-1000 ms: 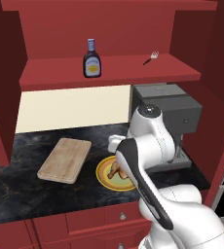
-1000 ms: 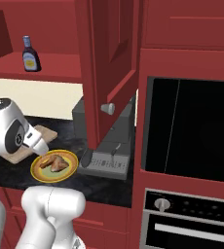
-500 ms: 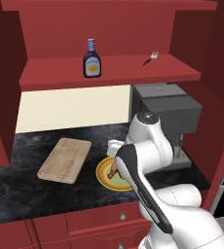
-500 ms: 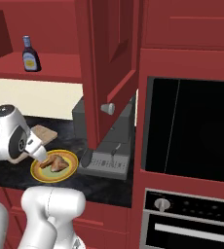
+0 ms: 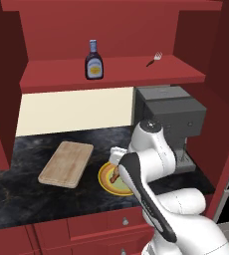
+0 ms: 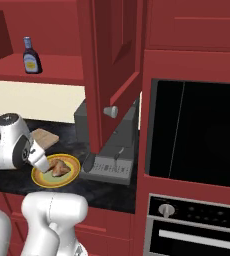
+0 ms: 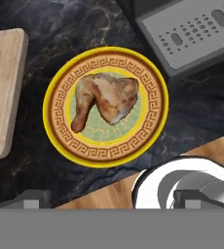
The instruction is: Pick the chicken drumstick from the plate and place it on the cutting board. Then pick the condiment bottle from the cabinet and place it next to the cutting board.
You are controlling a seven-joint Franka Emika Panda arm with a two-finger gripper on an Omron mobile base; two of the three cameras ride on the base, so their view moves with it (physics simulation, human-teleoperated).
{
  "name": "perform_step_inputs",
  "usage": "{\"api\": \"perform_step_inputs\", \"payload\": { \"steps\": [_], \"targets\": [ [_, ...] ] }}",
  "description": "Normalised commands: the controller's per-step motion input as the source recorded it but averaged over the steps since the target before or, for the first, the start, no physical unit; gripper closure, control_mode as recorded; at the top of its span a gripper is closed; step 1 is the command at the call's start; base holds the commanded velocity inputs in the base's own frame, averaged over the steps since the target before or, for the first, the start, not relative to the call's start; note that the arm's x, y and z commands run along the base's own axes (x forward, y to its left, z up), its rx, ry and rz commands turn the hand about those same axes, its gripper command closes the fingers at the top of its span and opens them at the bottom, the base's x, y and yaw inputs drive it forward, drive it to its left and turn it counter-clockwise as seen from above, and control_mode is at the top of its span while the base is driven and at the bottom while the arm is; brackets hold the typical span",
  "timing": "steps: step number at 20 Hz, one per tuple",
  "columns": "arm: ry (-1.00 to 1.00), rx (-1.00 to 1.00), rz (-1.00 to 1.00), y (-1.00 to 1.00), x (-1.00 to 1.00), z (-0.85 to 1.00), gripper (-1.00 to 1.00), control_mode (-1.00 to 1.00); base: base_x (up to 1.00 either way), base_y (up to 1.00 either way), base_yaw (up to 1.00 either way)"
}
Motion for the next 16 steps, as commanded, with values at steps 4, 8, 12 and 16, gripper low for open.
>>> {"api": "perform_step_inputs", "payload": {
  "steps": [4, 8, 12, 16],
  "targets": [
    [0.00, 0.00, -0.05, 0.00, 0.00, -0.22, -1.00, -1.00, 0.00, 0.00, 0.00],
    [0.00, 0.00, -0.07, 0.00, 0.00, -0.23, -1.00, -1.00, 0.00, 0.00, 0.00],
    [0.00, 0.00, -0.07, 0.00, 0.00, -0.23, -1.00, -1.00, 0.00, 0.00, 0.00],
    [0.01, 0.00, -0.06, 0.00, 0.00, -0.16, -1.00, -1.00, 0.00, 0.00, 0.00]
  ]
}}
